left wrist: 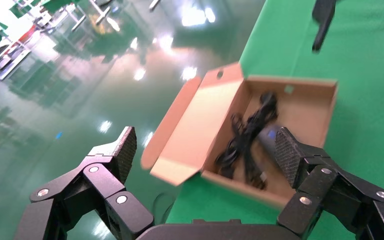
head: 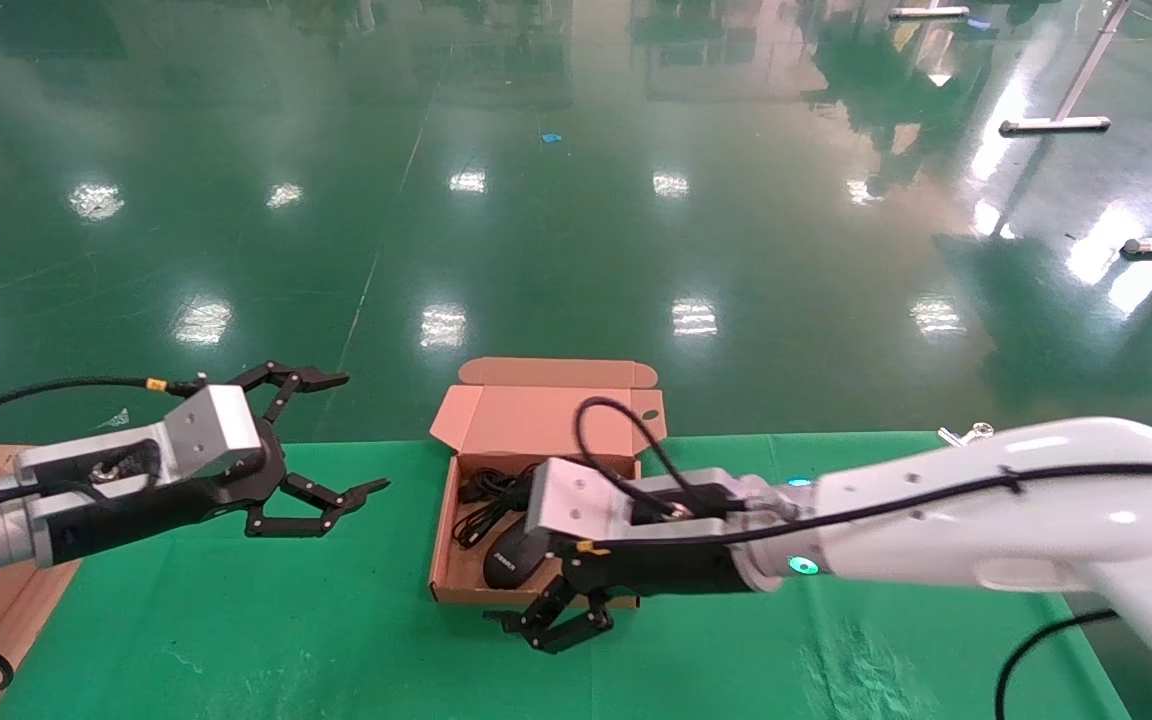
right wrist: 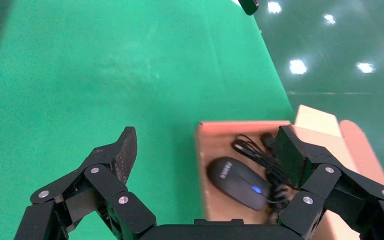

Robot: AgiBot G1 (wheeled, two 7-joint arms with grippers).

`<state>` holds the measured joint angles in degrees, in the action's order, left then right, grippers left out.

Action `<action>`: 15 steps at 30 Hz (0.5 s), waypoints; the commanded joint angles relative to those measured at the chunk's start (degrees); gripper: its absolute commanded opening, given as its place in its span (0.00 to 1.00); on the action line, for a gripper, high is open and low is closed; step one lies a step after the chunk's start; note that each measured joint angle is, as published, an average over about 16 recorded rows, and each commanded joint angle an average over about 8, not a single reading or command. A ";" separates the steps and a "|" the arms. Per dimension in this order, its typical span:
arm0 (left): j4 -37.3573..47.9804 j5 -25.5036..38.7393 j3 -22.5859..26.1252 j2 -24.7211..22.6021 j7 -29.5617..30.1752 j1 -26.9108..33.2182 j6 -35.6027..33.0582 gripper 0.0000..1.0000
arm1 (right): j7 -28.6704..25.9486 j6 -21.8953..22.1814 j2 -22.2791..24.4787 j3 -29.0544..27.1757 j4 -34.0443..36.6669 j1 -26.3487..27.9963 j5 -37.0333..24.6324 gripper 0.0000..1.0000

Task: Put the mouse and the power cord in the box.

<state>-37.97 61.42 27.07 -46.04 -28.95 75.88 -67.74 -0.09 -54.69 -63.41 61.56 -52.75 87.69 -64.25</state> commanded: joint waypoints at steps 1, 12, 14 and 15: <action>-1.83 -1.01 -0.57 0.57 2.04 -0.74 -0.92 1.00 | -0.55 -1.59 1.46 -2.34 -1.07 -1.34 1.15 1.00; -11.89 -6.53 -3.69 3.68 13.25 -4.78 -5.99 1.00 | -3.56 -10.34 9.47 -15.19 -6.95 -8.71 7.47 1.00; -13.71 -7.53 -4.25 4.24 15.28 -5.51 -6.91 1.00 | -4.10 -11.93 10.92 -17.51 -8.01 -10.05 8.61 1.00; -14.63 -8.03 -4.54 4.53 16.31 -5.88 -7.38 1.00 | -4.38 -12.73 11.65 -18.69 -8.55 -10.72 9.19 1.00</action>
<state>-52.59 53.39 22.53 -41.51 -12.65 70.00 -75.11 -4.47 -67.41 -51.76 42.87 -61.30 76.96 -55.06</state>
